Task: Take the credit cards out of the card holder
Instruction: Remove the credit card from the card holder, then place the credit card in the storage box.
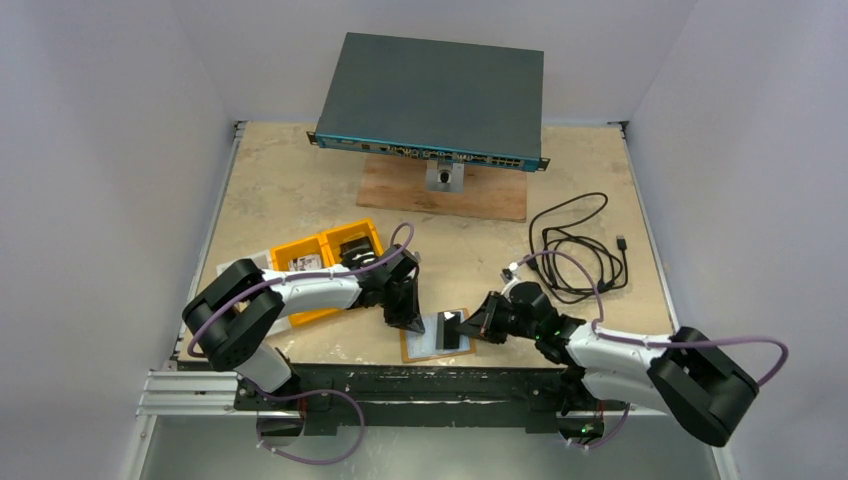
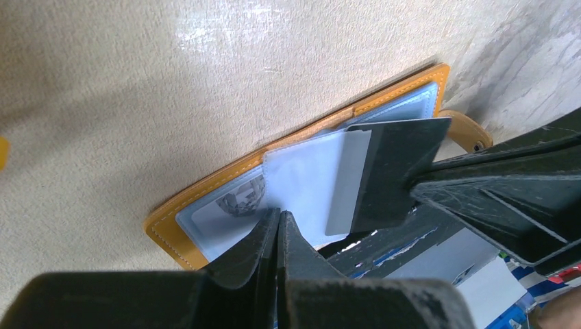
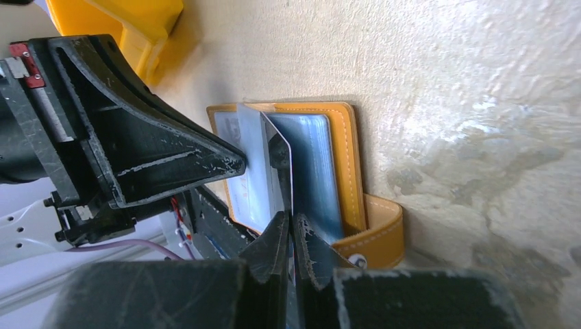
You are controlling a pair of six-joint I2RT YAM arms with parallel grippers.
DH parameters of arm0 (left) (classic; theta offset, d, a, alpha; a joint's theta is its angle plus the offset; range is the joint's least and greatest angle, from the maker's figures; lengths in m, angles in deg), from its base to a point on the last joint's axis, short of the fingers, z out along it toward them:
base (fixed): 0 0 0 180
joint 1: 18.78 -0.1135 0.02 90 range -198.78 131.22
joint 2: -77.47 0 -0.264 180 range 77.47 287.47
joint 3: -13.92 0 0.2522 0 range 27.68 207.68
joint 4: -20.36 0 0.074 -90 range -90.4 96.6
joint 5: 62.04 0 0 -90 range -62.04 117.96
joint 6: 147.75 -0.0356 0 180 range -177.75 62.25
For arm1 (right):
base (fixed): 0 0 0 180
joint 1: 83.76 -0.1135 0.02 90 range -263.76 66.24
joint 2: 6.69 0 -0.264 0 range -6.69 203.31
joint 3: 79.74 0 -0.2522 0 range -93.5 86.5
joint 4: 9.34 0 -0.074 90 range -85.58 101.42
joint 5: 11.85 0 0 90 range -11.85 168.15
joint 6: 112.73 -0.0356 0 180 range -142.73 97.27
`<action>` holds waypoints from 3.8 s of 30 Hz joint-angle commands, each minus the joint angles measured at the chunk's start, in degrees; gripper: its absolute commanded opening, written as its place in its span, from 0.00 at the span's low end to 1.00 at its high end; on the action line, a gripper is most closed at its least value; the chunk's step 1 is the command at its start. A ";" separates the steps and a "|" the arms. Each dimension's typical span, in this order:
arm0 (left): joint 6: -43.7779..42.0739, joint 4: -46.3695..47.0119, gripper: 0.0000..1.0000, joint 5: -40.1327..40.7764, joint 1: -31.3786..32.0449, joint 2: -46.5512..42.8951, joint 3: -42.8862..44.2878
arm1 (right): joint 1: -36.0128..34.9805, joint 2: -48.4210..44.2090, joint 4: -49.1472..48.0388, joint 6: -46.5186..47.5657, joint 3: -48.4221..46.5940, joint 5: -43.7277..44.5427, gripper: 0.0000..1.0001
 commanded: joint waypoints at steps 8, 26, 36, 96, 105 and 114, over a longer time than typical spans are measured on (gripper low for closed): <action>-2.47 -6.30 0.00 5.25 -0.01 0.40 1.26 | 0.67 -13.85 20.52 2.60 -4.25 6.43 0.00; -8.57 -18.59 0.50 5.63 -4.88 -21.24 8.70 | 0.69 -17.58 27.17 3.89 -13.90 5.62 0.00; -13.21 -17.99 0.69 -5.82 -13.19 -33.67 5.39 | 0.64 -11.73 20.70 5.30 -20.67 -0.68 0.00; -9.55 -28.15 0.00 14.70 -22.89 -33.37 6.93 | 0.73 -8.50 19.21 8.53 -24.46 -2.62 0.88; -8.15 -19.30 0.00 15.87 -25.51 -19.17 9.06 | 0.78 -13.33 22.86 10.51 -23.84 0.01 0.88; -9.09 -12.62 0.00 13.89 -26.05 -11.57 10.04 | 0.81 -15.29 24.96 10.97 -22.88 0.52 0.87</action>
